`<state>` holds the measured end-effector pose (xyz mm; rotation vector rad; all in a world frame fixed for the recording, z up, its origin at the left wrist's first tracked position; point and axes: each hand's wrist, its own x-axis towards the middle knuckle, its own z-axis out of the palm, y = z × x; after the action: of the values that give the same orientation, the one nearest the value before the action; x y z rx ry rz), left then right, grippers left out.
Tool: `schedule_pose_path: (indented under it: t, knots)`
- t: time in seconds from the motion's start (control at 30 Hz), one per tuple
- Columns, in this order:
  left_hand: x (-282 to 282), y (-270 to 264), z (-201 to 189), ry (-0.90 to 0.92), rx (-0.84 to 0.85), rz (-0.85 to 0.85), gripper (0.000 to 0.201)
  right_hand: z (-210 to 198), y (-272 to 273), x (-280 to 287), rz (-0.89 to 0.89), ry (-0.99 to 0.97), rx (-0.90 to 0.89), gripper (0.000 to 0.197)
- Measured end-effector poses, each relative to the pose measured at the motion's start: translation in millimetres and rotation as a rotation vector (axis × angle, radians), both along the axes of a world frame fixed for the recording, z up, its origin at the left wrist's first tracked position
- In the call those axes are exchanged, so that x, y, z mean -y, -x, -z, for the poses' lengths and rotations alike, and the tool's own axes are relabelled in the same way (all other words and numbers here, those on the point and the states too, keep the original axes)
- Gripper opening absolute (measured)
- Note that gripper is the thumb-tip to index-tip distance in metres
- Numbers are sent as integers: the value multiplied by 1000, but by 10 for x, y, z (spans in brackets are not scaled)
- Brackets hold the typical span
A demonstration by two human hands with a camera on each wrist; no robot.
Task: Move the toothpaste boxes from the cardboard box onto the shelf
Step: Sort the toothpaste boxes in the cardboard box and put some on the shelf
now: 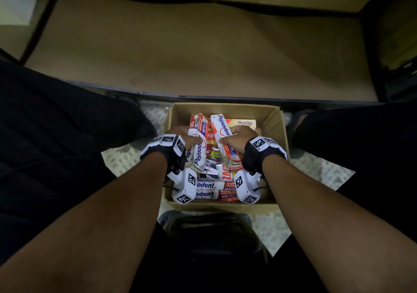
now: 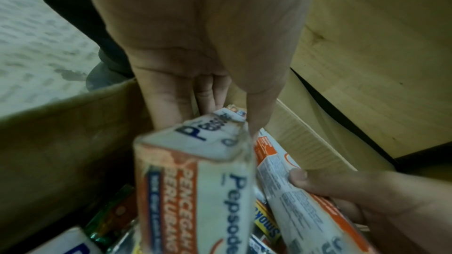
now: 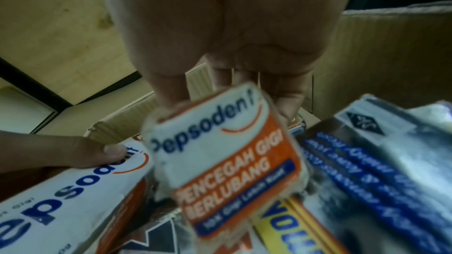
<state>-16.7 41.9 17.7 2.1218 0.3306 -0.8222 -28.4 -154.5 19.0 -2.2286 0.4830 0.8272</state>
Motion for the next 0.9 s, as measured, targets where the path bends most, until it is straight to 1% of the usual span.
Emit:
schedule_pose_path:
  t: [0.07, 0.17, 0.27, 0.33, 0.47, 0.5, 0.6, 0.73, 0.8, 0.9]
  knots:
    - [-2, 18, -13, -11, 19, 10, 9, -18, 43, 12, 0, -2, 8, 29]
    - [3, 36, -78, -57, 36, 32, 14, -69, 127, 32, 0, -1, 30, 24]
    - [-3, 59, -216, -91, 65, 51, 22, -184, 205, 73, 14, -19, 65, 12]
    - [-20, 89, -335, -111, 95, 71, 25, -269, 242, 100, 32, -36, 92, 14]
    - [-70, 185, -596, -148, 192, 88, 23, -455, 360, 126, 95, -75, 156, 18]
    - [-83, 213, -657, -151, 213, 90, 23, -502, 394, 128, 110, -82, 169, 22]
    - [-119, 276, -852, -124, 245, 83, 22, -717, 493, 113, 109, -81, 208, 33]
    - [-112, 321, -1183, -72, 320, 51, 19, -1088, 541, 122, 83, -71, 294, 31]
    - [-91, 319, -1389, -53, 396, 39, 19, -1304, 532, 159, 86, -78, 349, 32]
    - [-63, 263, -1759, -35, 507, 36, 19, -1729, 500, 242, 45, -42, 445, 32]
